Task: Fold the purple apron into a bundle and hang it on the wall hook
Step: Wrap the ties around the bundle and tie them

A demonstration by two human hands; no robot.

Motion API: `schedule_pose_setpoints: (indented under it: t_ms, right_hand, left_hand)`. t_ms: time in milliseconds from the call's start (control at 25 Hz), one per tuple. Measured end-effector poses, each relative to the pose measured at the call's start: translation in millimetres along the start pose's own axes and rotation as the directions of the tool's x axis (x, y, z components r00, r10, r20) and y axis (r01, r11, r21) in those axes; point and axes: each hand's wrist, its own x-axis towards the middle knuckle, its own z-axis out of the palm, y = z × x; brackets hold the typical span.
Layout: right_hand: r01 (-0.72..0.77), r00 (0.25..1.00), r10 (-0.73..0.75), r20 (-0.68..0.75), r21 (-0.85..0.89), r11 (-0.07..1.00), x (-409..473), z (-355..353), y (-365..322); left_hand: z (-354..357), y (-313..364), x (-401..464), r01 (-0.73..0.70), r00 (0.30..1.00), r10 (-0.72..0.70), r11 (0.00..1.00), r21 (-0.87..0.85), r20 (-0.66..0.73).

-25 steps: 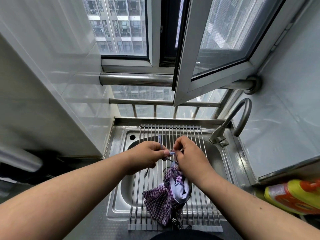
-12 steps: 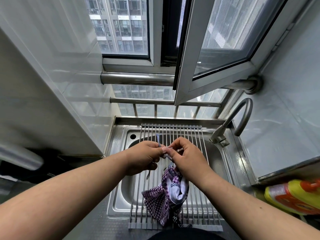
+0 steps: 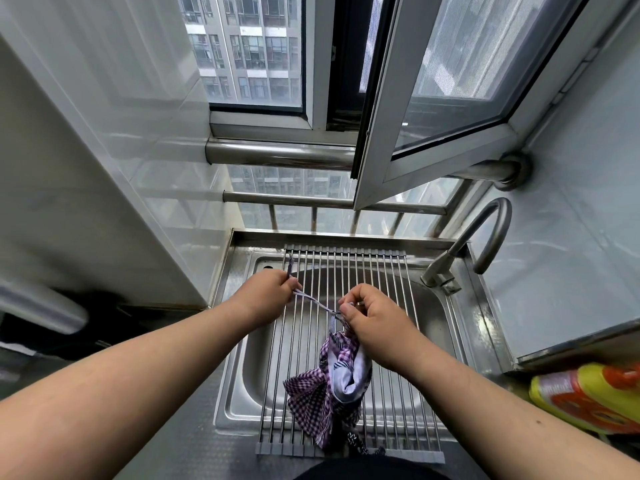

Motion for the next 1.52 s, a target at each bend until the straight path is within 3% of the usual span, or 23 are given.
schedule_pose_setpoints:
  t_ms: [240,360,480,560,640,680,760,840,920,1200,1400,1520]
  right_hand:
    - [0.001,0.99,-0.002,0.143,0.002,1.0,-4,1,0]
    - [0.007,0.993,-0.01,0.12,0.023,1.0,-1,4,-2]
    - [-0.013,0.999,0.009,0.053,0.082,0.997,3,5,-2]
    - [-0.023,0.999,0.018,0.043,0.128,0.992,6,7,0]
    - [-0.028,0.999,0.024,0.025,0.199,0.98,7,8,0]
    - [-0.028,1.0,0.026,0.014,0.225,0.974,7,8,0]
    - [-0.031,0.999,0.032,0.001,0.272,0.962,7,9,-1]
    - [-0.03,0.999,0.038,-0.02,0.306,0.952,7,10,-1]
    - [-0.024,0.998,0.042,-0.048,0.322,0.947,8,10,0]
    - [-0.04,0.996,0.061,-0.057,0.317,0.948,7,4,-2]
    - [-0.082,0.99,0.053,0.128,0.232,0.969,2,-12,1]
    - [0.008,0.973,-0.035,0.228,0.116,0.993,-1,-21,1]
  left_hand:
    - [-3,-8,4,0.002,0.995,0.012,0.989,0.145,-0.094]
    - [2,-4,4,0.022,0.994,-0.021,1.0,0.012,-0.11]
    - [5,4,-5,0.245,0.962,-0.186,0.913,-0.326,0.201]
    - [4,7,-12,0.398,0.85,-0.275,0.894,-0.205,0.45]
    - [2,14,-18,0.362,0.747,-0.311,0.932,0.032,0.587]
    - [2,18,-20,0.306,0.738,-0.276,0.95,0.059,0.616]
    - [5,23,-23,0.222,0.792,-0.083,0.962,-0.159,0.605]
    - [6,23,-23,0.179,0.823,0.088,0.897,-0.403,0.561]
    - [8,23,-23,0.089,0.847,0.168,0.891,-0.445,0.505]
    - [18,35,-36,0.083,0.904,0.181,0.815,-0.573,0.388]
    - [20,48,-46,-0.022,0.956,0.19,0.805,-0.592,0.224]
    - [15,57,-49,-0.106,0.971,0.2,0.85,-0.516,0.129]
